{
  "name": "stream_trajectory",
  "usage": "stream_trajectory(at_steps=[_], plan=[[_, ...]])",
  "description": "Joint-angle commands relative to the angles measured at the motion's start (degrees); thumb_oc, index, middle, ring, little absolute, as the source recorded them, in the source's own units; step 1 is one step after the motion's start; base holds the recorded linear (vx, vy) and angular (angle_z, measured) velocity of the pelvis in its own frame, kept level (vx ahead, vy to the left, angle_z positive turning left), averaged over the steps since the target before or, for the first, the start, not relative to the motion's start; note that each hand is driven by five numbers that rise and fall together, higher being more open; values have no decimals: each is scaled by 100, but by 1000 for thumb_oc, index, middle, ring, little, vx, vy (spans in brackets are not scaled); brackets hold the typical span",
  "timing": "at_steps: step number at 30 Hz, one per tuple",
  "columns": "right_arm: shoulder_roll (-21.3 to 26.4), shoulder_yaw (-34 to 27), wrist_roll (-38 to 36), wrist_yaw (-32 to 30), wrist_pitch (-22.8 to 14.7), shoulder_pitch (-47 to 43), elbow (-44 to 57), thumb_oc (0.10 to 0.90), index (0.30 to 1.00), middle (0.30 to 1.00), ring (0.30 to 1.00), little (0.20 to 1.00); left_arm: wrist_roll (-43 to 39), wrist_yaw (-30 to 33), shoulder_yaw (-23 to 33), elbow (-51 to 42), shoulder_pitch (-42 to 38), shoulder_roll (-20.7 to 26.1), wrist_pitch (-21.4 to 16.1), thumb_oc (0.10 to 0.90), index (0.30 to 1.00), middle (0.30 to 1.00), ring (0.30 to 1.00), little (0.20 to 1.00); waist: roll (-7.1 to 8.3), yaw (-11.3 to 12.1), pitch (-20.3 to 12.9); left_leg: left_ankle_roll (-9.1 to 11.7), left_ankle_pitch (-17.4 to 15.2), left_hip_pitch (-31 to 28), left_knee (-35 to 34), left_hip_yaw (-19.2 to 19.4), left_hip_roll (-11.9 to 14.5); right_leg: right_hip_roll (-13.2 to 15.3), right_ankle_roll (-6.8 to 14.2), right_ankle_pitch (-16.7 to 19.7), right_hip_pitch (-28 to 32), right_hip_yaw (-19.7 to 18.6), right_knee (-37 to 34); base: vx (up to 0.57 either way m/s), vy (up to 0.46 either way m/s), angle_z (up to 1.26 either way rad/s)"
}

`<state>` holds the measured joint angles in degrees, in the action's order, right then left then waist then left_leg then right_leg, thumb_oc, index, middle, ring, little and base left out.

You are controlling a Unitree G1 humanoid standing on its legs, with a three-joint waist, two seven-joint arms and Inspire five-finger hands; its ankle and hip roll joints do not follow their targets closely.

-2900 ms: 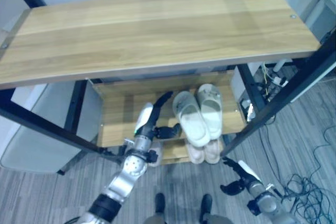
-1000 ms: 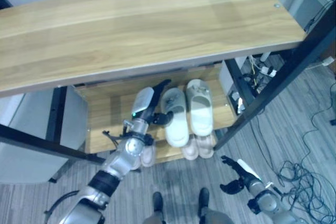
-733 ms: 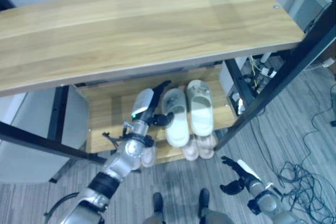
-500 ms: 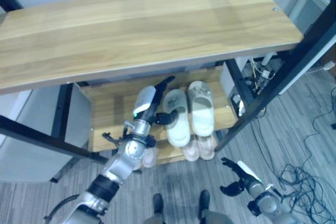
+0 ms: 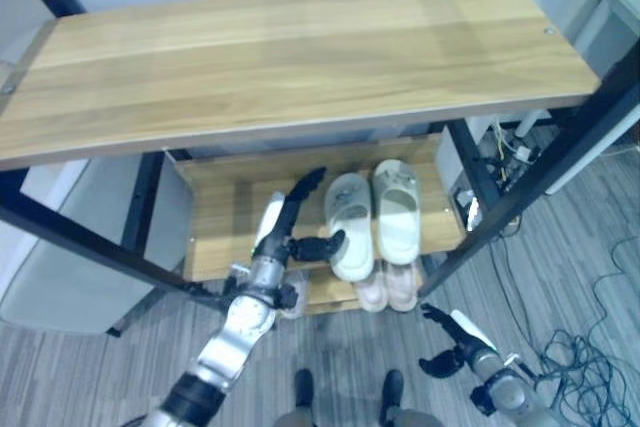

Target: Arrange the slippers neatly on the shoe rack.

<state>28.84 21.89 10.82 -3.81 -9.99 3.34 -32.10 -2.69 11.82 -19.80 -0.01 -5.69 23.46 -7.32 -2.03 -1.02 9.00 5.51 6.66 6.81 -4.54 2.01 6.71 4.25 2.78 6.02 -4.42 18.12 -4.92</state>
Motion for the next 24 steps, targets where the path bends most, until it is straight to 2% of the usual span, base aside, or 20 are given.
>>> stream_trajectory(at_steps=[1,5,13,17,24], plan=[[-17,-109,47,-203,-220,-134,75,800,900,900,900,900,-753,-373,186,-704,-385,-38,-831,800,900,900,900,900,180,81,-284,-12,-464,-209,-46,519,-46,339,532,-495,75,-116,-8,-16,-21,12],[-39,-57,91,-160,-215,-116,14,800,900,900,900,900,-1256,-847,16,-1041,-118,119,-873,800,900,900,900,900,176,126,-304,-7,-471,-250,-46,497,-39,331,526,-518,155,-78,-8,-4,-15,10],[-56,15,170,-121,-140,-170,-102,800,900,900,900,900,-2147,-1576,-551,-1172,-130,157,-619,800,900,900,900,900,177,117,-315,1,-486,-310,-46,469,-31,329,518,-529,218,-43,-8,-1,-2,1],[-56,14,150,-80,-135,-195,-61,800,900,900,900,900,-2194,-1734,-798,-1167,-292,157,-539,800,900,900,900,900,173,86,-309,-3,-495,-325,-46,473,-33,318,514,-530,223,-49,-8,0,0,0],[-10,3,120,-65,-129,-195,44,800,900,900,900,900,-1898,-1638,-929,-921,-527,86,-528,800,900,900,900,900,166,19,-261,-8,-517,-333,-46,490,-33,319,519,-525,191,-91,-8,1,1,0]])
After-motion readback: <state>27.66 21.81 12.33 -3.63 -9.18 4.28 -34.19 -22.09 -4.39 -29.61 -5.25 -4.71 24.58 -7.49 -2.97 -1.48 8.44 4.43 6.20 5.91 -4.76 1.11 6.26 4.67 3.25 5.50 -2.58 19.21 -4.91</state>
